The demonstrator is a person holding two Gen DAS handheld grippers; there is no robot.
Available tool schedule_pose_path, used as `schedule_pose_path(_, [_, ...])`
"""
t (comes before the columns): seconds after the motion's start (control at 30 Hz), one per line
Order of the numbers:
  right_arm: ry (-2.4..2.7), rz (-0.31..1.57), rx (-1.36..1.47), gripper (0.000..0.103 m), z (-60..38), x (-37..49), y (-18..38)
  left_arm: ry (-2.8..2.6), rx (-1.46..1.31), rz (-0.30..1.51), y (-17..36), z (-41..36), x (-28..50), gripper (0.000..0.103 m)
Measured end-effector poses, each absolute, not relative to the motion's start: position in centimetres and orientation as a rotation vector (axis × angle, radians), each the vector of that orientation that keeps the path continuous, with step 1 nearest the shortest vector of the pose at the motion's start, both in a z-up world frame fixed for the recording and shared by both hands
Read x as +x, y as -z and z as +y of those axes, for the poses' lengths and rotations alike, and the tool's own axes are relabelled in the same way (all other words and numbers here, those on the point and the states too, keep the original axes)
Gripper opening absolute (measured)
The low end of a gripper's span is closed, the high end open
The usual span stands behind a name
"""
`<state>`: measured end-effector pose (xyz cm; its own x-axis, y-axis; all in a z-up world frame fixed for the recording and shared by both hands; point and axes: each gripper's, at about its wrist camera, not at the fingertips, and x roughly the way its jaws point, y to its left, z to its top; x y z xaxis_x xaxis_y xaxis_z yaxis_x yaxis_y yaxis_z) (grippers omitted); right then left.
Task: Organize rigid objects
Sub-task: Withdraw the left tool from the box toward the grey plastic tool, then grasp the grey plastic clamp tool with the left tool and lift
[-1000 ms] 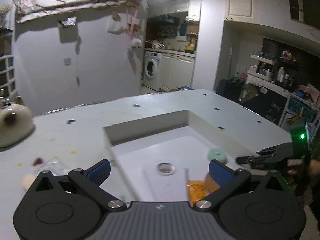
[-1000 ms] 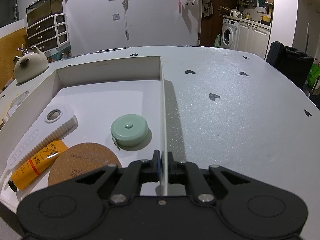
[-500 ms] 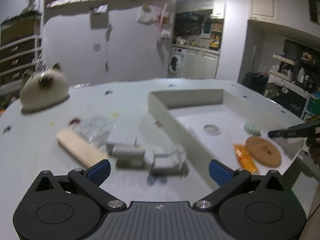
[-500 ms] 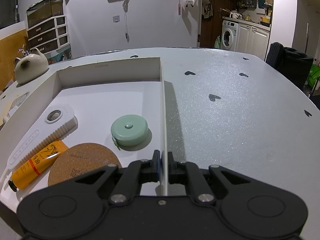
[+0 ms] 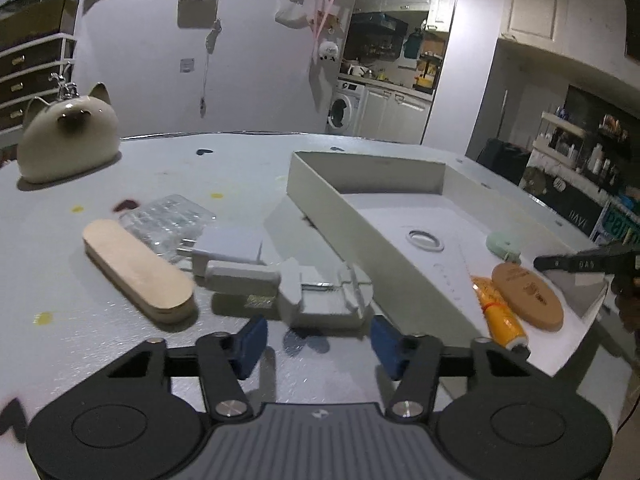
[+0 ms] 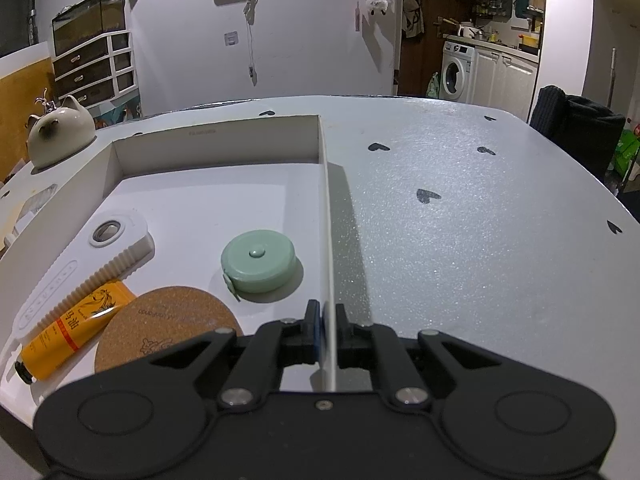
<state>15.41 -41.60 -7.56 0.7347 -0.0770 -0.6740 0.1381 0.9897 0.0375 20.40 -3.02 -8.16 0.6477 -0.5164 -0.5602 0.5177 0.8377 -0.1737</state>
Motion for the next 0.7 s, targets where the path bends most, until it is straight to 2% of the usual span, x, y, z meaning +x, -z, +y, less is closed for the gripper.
schedule_pose_path(0.1, [0.119,0.736,0.087,0.008,-41.6,15.4,7.6,0.581,-0.033,0.632,8.1,-3.2,21.0,0.048])
schedule_pose_path(0.2, [0.119,0.736,0.088,0.008,-41.6,15.4,7.6,0.567,-0.067,0.632,8.0,-3.0,21.7,0.038])
schedule_pose_path(0.27, [0.119,0.735,0.087,0.008,-41.6,15.4,7.6,0.545,-0.088,0.637,8.1,-2.8,22.2,0.023])
schedule_pose_path(0.3, [0.119,0.735,0.088,0.008,-41.6,15.4,7.6,0.535,-0.099,0.642,8.2,-2.7,22.4,0.020])
schedule_pose_path(0.43, [0.119,0.732,0.087,0.008,-41.6,15.4,7.6,0.534,-0.143,0.643,8.5,-1.9,22.7,0.012])
schedule_pose_path(0.7, [0.119,0.732,0.086,0.008,-41.5,15.4,7.6,0.570,-0.097,0.648,8.2,0.4,20.6,0.011])
